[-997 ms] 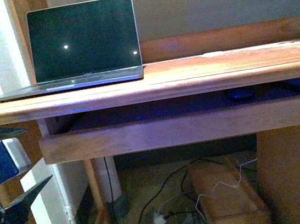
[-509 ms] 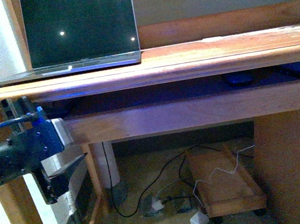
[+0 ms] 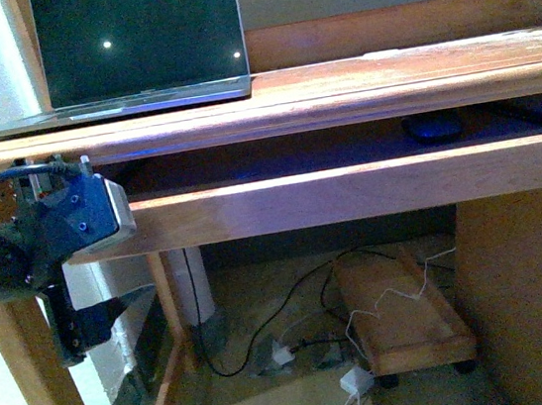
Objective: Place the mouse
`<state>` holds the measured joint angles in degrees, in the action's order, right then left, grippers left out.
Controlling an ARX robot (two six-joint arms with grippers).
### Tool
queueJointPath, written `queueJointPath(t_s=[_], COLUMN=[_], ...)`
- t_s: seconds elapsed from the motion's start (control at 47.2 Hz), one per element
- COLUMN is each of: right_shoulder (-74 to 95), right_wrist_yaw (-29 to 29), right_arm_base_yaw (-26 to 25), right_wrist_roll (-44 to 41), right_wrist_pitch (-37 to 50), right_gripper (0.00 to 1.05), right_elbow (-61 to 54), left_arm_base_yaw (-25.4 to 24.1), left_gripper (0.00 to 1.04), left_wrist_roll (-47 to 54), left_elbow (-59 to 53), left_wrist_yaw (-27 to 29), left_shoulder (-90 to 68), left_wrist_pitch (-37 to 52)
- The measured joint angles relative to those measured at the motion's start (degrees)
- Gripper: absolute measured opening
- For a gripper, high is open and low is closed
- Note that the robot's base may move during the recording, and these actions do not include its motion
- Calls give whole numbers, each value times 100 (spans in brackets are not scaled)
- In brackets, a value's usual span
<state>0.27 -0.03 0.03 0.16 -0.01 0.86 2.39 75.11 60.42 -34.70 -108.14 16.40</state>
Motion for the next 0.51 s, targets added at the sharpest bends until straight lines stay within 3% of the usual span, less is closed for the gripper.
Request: queueJointPath(t_s=[0.191, 0.509], right_shoulder=[0, 0], right_wrist_yaw=[0, 0], right_arm_base_yaw=[0, 0], right_wrist_roll=[0, 0], right_wrist_pitch=[0, 0], right_gripper=[97, 97], right_elbow=[0, 0], left_arm_base_yaw=[13, 444], left_gripper=[97, 97], left_wrist_roll=[-348, -2271], left_elbow=[-575, -1792], left_wrist_yaw=[-343, -973], left_shoulder=[828, 1956], left_wrist_pitch=[-892, -361])
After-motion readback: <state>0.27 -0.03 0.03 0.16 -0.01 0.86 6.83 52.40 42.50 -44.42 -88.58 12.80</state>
